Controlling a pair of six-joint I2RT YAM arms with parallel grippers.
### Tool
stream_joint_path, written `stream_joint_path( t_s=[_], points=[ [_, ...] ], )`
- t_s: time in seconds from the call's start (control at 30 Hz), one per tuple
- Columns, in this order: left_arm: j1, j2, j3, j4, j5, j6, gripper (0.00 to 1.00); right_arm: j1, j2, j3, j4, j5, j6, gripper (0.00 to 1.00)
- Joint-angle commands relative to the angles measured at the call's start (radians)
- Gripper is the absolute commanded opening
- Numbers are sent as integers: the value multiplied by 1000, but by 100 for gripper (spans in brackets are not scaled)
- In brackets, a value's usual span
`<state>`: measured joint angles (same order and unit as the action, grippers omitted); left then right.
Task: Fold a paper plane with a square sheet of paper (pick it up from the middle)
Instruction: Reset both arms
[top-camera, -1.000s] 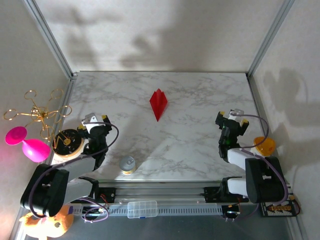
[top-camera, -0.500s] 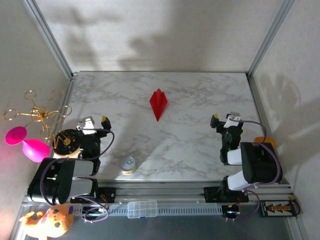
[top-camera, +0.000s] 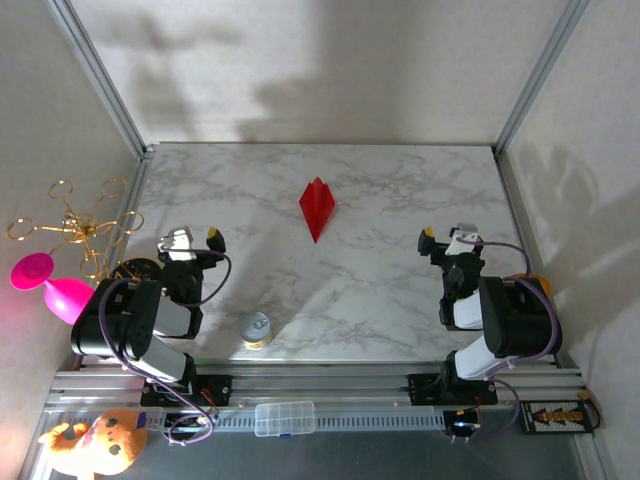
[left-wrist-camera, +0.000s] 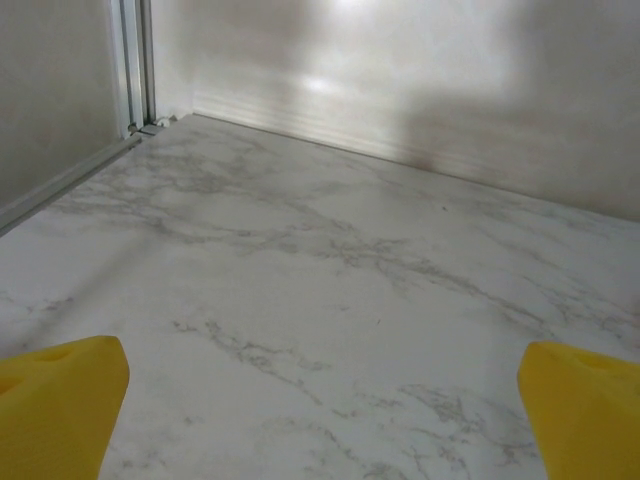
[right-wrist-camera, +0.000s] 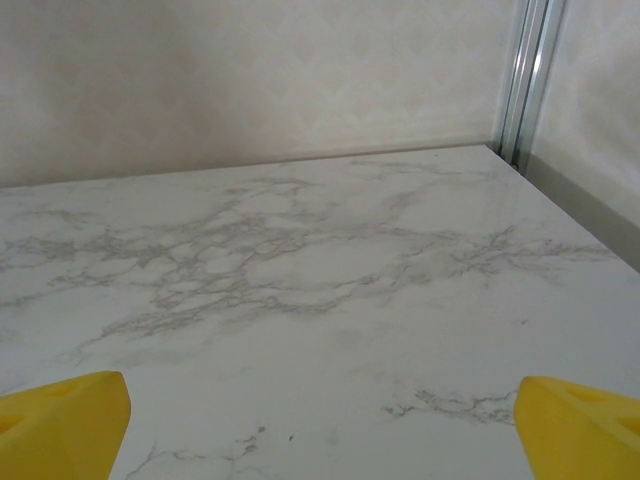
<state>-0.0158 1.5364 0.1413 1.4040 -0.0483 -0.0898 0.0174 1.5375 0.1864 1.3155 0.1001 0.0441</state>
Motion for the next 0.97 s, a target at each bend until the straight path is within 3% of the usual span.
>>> stream_joint_path(
  t_s=[0.0,0.1,0.93],
  points=[
    [-10,1,66,-80,-31,-7,99,-2,8,24,-11,-3,-10,99],
    [-46,3,82,-106,-96,20,99,-3,9,24,-7,-2,-10,99],
    [-50,7,87,-112,-99,24,99,-2,9,25,-9,-2,-10,99]
  ],
)
